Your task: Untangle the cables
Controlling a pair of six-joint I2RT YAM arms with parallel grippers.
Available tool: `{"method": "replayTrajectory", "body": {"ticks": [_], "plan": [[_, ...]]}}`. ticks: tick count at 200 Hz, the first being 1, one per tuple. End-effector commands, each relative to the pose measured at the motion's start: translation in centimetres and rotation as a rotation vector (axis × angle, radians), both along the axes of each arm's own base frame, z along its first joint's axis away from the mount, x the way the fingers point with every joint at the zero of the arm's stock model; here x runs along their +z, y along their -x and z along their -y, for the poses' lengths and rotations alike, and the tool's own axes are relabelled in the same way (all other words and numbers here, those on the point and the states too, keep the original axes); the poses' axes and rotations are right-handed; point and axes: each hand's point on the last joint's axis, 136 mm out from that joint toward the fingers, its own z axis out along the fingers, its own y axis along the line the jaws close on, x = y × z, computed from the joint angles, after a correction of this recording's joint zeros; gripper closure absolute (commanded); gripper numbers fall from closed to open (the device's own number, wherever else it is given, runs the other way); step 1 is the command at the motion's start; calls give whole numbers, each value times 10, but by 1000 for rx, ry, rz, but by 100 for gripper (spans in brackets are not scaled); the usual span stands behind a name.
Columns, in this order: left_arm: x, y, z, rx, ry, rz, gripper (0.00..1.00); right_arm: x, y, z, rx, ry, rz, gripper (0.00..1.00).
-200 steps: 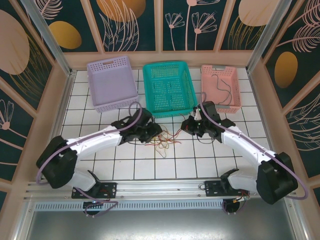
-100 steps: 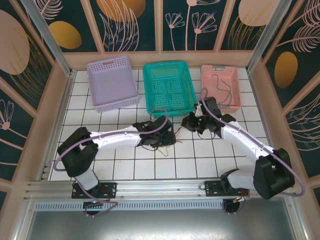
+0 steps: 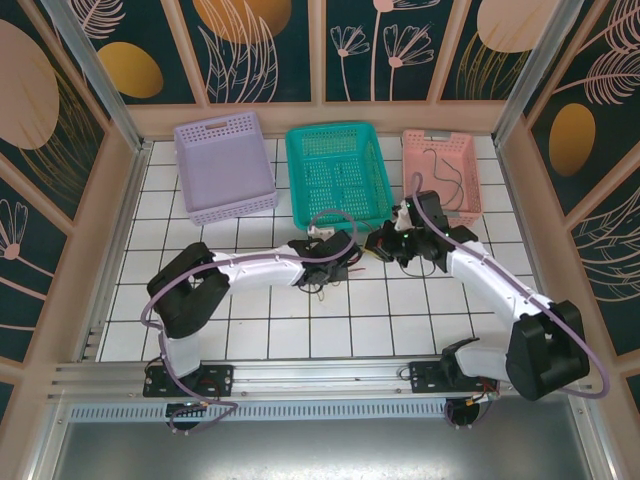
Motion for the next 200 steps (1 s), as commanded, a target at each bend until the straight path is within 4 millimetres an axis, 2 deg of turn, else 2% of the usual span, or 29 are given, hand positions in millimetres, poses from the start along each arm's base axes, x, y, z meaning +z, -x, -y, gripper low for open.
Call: {"method": "replayTrajectory", "body": {"ticks": [1, 38, 69, 111, 152, 200], "plan": [[-5, 4, -57, 98, -188, 23, 100, 21, 1, 17, -31, -6, 20, 100], [-5, 24, -127, 182, -193, -16, 100, 30, -9, 61, -102, 77, 81, 100], [-1, 30, -162, 238, -183, -34, 100, 33, -17, 77, -125, 100, 108, 100], [-5, 28, -175, 270, -198, -62, 100, 51, -31, 97, -176, 177, 190, 100], [-10, 23, -183, 290, -226, -87, 100, 93, -47, 129, -312, 262, 309, 100], [-15, 19, -186, 299, -208, -101, 100, 154, -54, 145, -449, 185, 446, 100]]}}
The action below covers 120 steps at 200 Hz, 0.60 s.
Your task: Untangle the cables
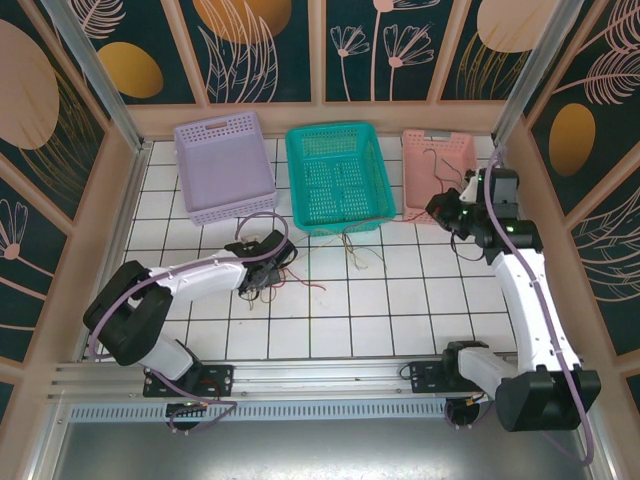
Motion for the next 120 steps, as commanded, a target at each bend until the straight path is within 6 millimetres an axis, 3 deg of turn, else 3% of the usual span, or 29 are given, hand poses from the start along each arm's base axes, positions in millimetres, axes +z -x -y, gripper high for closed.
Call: {"method": "replayTrajectory", "body": {"ticks": [1, 37, 59, 76, 101, 120], "plan": [[-5, 2, -6, -6, -24, -29, 100, 47, -7, 13, -79, -4, 128, 100], [-9, 2, -9, -9, -37, -38, 100, 109, 0, 40, -205, 37, 294, 100], [-9, 3, -11, -16, -43, -35, 100, 145, 4, 46, -245, 31, 412, 100], [-6, 3, -12, -21, -50, -31, 100, 157, 0, 41, -217, 19, 455, 100], [6, -2, -8, -34, -31, -8, 100, 159, -8, 27, -139, -12, 486, 100], [23, -6, -2, -42, 4, 21, 69, 158, -17, 13, -71, -22, 498, 100]]}}
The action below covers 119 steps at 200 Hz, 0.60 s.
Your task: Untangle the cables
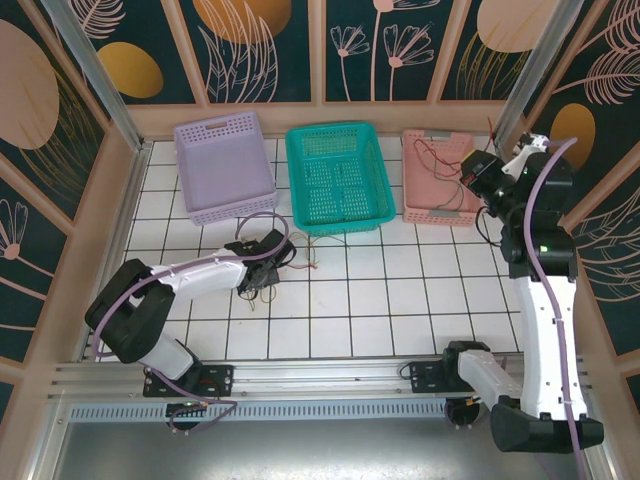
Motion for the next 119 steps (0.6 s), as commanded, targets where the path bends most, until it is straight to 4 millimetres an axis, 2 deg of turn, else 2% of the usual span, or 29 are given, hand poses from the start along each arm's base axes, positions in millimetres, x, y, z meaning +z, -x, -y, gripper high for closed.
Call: {"method": "replayTrajectory", "body": {"ticks": [1, 12, 31, 62, 82, 86, 98, 119], "plan": [[25, -6, 2, -8, 27, 35, 67, 11, -13, -19, 97, -6, 64, 100], [35, -7, 5, -4, 48, 48, 48, 14, -18, -35, 159, 6, 95, 100], [53, -10, 12, -3, 101, 67, 40, 13, -27, -66, 268, 5, 125, 100], [78, -8, 16, 23, 156, 82, 34, -9, -54, -117, 372, 18, 61, 100], [86, -4, 12, 40, 167, 92, 33, -26, -72, -143, 392, 26, 30, 100], [98, -9, 15, 44, 188, 117, 33, -30, -76, -147, 395, 27, 22, 100], [109, -9, 13, 54, 200, 142, 33, -39, -87, -161, 407, 35, 4, 100], [126, -10, 10, 70, 213, 177, 32, -67, -105, -181, 418, 50, -81, 100]]}}
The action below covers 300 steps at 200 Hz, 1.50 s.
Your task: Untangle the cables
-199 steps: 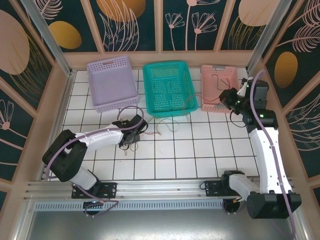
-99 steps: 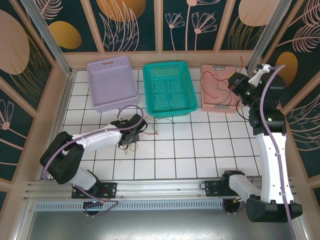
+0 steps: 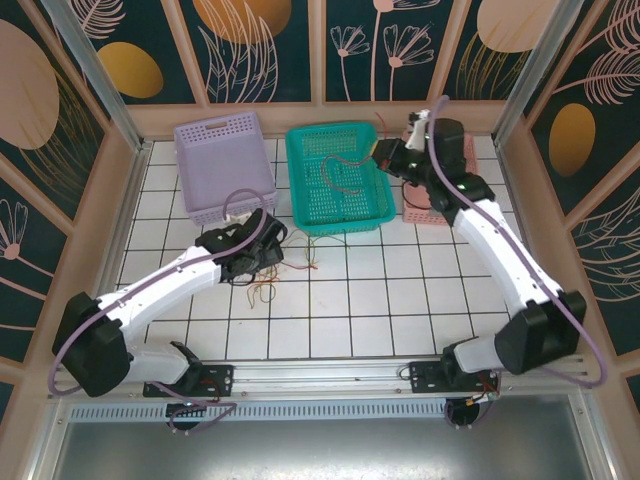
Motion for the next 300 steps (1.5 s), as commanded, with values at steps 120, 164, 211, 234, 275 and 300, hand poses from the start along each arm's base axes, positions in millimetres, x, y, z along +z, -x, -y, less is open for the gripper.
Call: {"method": "replayTrajectory", "body": {"ticks": [120, 164, 211, 234, 275, 300], "plan": [[31, 10, -16, 82, 49, 27, 33, -125, -113, -57, 8, 73, -378, 85], [13, 15, -8, 84, 93, -29, 30, -123, -156, -50, 9, 82, -367, 50], [-8, 15, -14, 138, 207, -98, 29, -88, -118, -36, -24, 177, -259, 49], [-16, 10, -19, 172, 271, -132, 29, -82, -70, -43, 7, 244, -177, 50], [-35, -3, -18, 199, 373, -190, 32, -128, 69, -89, 264, 318, -98, 53], [-39, -9, -11, 174, 382, -208, 34, -166, 135, -101, 339, 218, -251, 53]]}}
